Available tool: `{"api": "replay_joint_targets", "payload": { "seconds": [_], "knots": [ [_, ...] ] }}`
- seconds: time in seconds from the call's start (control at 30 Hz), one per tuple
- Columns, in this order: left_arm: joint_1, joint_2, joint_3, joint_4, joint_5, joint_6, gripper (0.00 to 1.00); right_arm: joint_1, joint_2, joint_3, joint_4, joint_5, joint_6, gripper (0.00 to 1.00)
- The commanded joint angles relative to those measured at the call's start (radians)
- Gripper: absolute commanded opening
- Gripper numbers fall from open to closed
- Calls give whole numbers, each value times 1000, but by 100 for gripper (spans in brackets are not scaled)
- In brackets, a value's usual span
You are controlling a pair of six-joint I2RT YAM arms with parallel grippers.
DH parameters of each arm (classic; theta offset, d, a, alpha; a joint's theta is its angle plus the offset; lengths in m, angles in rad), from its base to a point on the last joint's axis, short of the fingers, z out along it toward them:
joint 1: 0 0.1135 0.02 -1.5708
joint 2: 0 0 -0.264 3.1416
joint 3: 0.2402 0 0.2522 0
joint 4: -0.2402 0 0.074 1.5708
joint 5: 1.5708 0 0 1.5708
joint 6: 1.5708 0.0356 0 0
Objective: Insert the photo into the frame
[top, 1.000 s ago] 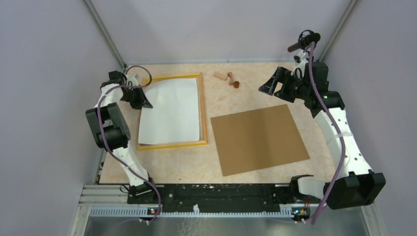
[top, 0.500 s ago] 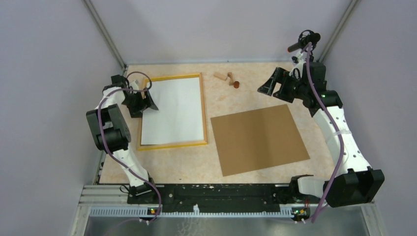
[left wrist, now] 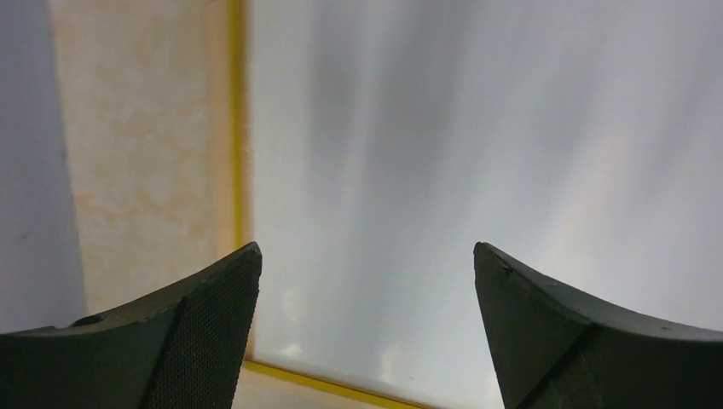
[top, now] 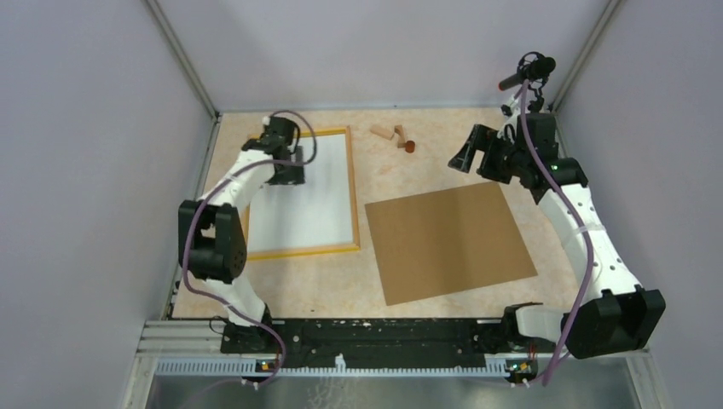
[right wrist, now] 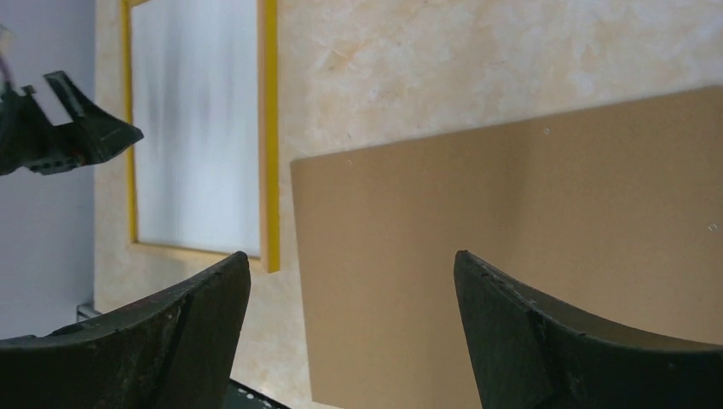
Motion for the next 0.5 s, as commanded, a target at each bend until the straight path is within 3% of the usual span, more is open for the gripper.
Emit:
{"api": "replay_joint_targets", "payload": {
  "seconds": [0.0, 0.07, 0.1, 0.17, 0.23, 0.33, 0.47],
  "knots": [
    [-142, -237, -66, 172, 308, 15, 97, 30, 10, -49, -63, 136, -63, 87],
    [-157, -301, -184, 370, 705, -58, 97, 30, 8, -108, -65, 154, -61, 87],
    [-179, -321, -253, 514, 837, -125, 97, 30, 5, -136, -64, 160, -56, 88],
    [-256, -310, -353, 789, 947, -263, 99, 30, -1, -198, -66, 167, -16, 89],
    [-363, -227, -300, 839, 923, -268, 99, 29, -23, -270, -55, 171, 46, 91],
    [-516, -44, -90, 677, 790, -163, 99, 26, -73, -385, -75, 264, 235, 94],
    [-610, 179, 150, 569, 667, -46, 97, 0, -119, -467, -270, 472, 455, 95]
  ]
}}
